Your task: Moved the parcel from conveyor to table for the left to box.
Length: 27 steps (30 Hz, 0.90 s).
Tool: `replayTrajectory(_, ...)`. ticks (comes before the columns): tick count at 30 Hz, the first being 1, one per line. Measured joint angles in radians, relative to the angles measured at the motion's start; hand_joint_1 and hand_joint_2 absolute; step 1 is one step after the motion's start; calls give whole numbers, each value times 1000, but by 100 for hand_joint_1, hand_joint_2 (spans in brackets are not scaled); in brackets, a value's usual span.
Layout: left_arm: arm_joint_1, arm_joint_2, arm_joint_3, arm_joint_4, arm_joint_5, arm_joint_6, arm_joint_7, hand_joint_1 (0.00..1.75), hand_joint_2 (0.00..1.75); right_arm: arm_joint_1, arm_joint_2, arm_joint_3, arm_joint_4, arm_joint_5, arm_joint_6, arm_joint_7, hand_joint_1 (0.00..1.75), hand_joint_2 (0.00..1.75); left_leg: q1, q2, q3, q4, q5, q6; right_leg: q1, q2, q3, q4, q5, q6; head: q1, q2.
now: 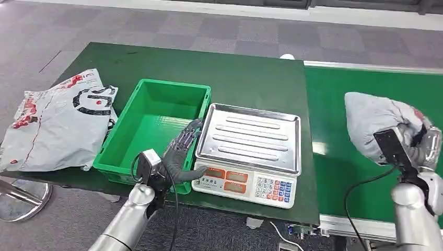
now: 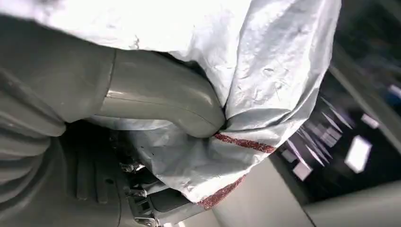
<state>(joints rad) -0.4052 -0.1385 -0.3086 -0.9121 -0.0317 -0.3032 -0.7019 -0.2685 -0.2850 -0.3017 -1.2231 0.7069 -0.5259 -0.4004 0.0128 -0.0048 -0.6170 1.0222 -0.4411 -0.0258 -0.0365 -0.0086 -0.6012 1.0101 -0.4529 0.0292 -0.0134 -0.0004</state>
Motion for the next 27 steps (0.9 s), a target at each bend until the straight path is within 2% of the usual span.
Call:
replayTrajectory(5,-1,-3,-6,0,-2,-12,0,0,175,65,44,29,-254,24,-88,-113,175,175,0,0,0,0,0,0,0,1,0,0,0,0,0,0)
replayTrajectory(10,-2,-6,-17,0,-5,-12,0,0,175,95,66,48,-375,37,-90,-126,175,175,0,0,0,0,0,0,0,0,0,0,0,0,0,0)
replayTrajectory(12,-2,-6,-17,0,-5,-12,0,0,175,91,71,79,-391,102,-72,-131,175,175,0,1,0,0,0,0,0,1,1,0,0,0,0,0)
replayTrajectory(14,-2,-7,-18,-2,-2,-12,0,0,175,69,78,143,-386,243,8,-87,175,175,0,6,1,-1,0,0,0,5,0,0,1,0,0,0)
replayTrajectory(15,-3,-7,-19,-4,0,-12,0,0,175,48,84,186,-373,311,58,-59,175,175,0,7,-2,-1,0,0,0,7,0,0,1,-1,0,0)
replayTrajectory(16,-4,-7,-23,-7,0,-13,0,0,175,18,91,249,-339,392,124,-20,175,175,0,9,3,-1,0,0,0,9,0,0,2,-1,0,0)
replayTrajectory(19,-8,-10,-27,-10,0,-21,0,0,175,-63,109,404,-210,499,253,36,175,175,1,9,2,-2,3,-1,1,8,0,0,3,-1,0,0)
replayTrajectory(22,-8,-10,-29,-14,0,-21,0,0,175,-141,131,556,-39,492,330,57,175,175,3,7,2,-2,4,-2,2,6,0,1,4,-2,0,0)
replayTrajectory(27,-3,-10,-29,-21,0,-13,0,0,175,-265,157,716,195,409,417,73,175,175,3,7,2,-1,4,-2,2,6,0,0,4,-2,0,0)
